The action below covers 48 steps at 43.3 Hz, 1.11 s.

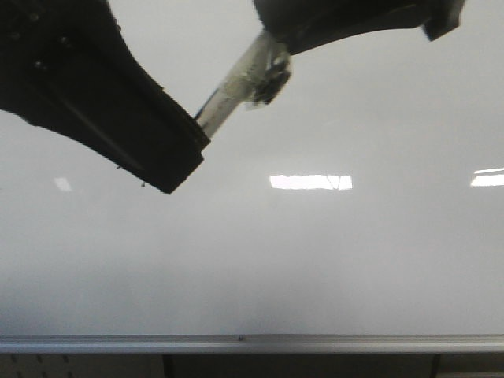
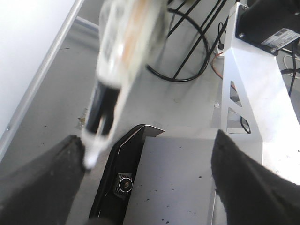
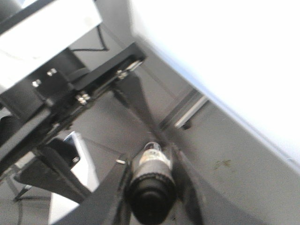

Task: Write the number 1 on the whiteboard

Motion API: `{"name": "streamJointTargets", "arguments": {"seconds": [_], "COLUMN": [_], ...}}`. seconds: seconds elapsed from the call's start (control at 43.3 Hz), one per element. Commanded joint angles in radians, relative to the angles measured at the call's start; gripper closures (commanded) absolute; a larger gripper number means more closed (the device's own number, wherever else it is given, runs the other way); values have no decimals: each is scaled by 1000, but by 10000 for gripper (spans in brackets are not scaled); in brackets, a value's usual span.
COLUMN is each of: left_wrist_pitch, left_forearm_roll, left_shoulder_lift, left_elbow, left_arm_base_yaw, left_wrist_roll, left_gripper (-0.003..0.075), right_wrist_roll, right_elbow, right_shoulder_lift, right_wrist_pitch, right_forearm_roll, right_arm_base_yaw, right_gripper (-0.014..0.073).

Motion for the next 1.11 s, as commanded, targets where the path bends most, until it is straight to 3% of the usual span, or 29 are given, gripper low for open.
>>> {"name": "streamJointTargets", "arguments": {"seconds": [0.0, 0.139, 0.324, 0.462, 0.717, 0.948, 1.086], "left_wrist_pitch": [20, 21, -15, -139, -516, -767, -838], "left_forearm_roll": [-35, -14, -10, -7, 149, 144, 144], "left_shoulder_lift": [-27, -27, -27, -55, -322, -627, -768], "left_elbow": [-31, -31, -31, -31, 79, 339, 451], "left_arm_base_yaw": [-7, -7, -7, 24, 194, 365, 412], "left_wrist_roll": [-3, -3, -3, -47, -331, -354, -354], "left_gripper": [252, 430, 741, 740, 740, 740, 741], "right_wrist_roll": [-2, -2, -2, -9, -35, -59, -82], "right_elbow": [30, 121, 187, 186, 186, 158, 126], "right_shoulder_lift": [-96, -219, -342, -344, -344, -278, -210], "right_wrist_pitch": [-112, -196, -246, -278, -397, -415, -424], "right_forearm_roll": [15, -9, -12, -17, -17, -16, -16], "right_arm_base_yaw": [-52, -127, -189, -190, -190, -188, -186], "right_gripper": [656, 656, 656, 656, 656, 656, 656]}}
